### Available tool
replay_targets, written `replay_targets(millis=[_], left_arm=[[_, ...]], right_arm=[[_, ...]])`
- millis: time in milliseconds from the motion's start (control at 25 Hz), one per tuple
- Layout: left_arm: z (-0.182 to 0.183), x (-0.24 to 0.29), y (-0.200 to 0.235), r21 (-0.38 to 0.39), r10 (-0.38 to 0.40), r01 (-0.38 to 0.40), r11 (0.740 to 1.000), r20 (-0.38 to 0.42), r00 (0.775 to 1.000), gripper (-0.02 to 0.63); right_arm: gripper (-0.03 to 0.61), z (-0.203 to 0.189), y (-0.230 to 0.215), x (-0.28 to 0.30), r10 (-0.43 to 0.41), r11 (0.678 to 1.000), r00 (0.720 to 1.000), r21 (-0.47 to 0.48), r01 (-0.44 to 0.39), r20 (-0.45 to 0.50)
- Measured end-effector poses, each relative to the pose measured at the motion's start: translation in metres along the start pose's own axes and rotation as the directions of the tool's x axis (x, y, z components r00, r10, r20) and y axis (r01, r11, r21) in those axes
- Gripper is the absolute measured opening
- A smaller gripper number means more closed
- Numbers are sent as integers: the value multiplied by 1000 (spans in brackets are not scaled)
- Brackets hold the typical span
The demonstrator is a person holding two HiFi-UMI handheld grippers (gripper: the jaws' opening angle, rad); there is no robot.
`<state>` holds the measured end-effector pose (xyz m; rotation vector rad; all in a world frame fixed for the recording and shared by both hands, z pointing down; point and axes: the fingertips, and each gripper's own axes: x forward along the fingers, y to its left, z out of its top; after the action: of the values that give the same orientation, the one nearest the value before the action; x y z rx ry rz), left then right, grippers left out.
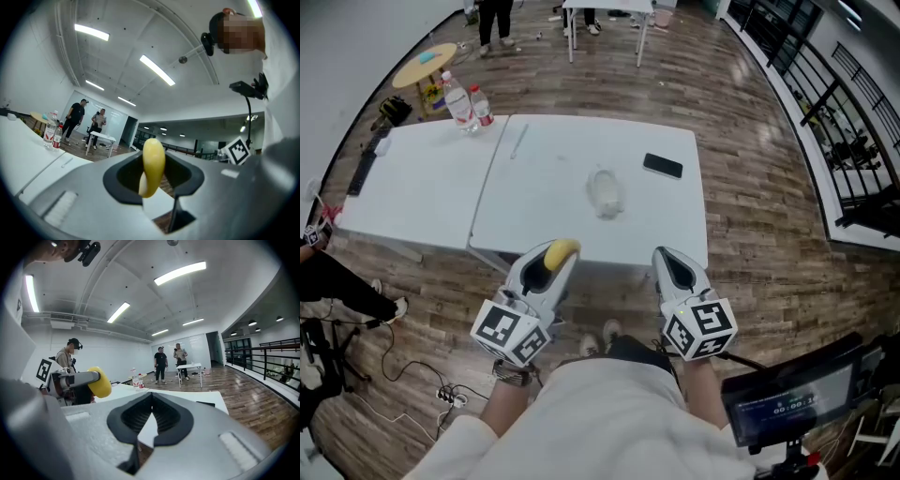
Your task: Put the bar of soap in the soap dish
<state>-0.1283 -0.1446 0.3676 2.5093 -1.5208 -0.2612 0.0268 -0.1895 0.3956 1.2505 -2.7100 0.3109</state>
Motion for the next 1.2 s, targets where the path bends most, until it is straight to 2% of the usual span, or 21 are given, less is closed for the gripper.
replay_targets(millis=[600, 1200], left_arm=[[7, 39, 0, 35, 27, -27, 999, 2, 1000, 135], [7, 71, 20, 46, 85, -84, 995, -20, 996, 135]], right_arm=[[3, 4, -34, 29, 47, 999, 999, 13, -47, -9], [3, 7, -59, 72, 99, 994, 995, 44, -97, -24]])
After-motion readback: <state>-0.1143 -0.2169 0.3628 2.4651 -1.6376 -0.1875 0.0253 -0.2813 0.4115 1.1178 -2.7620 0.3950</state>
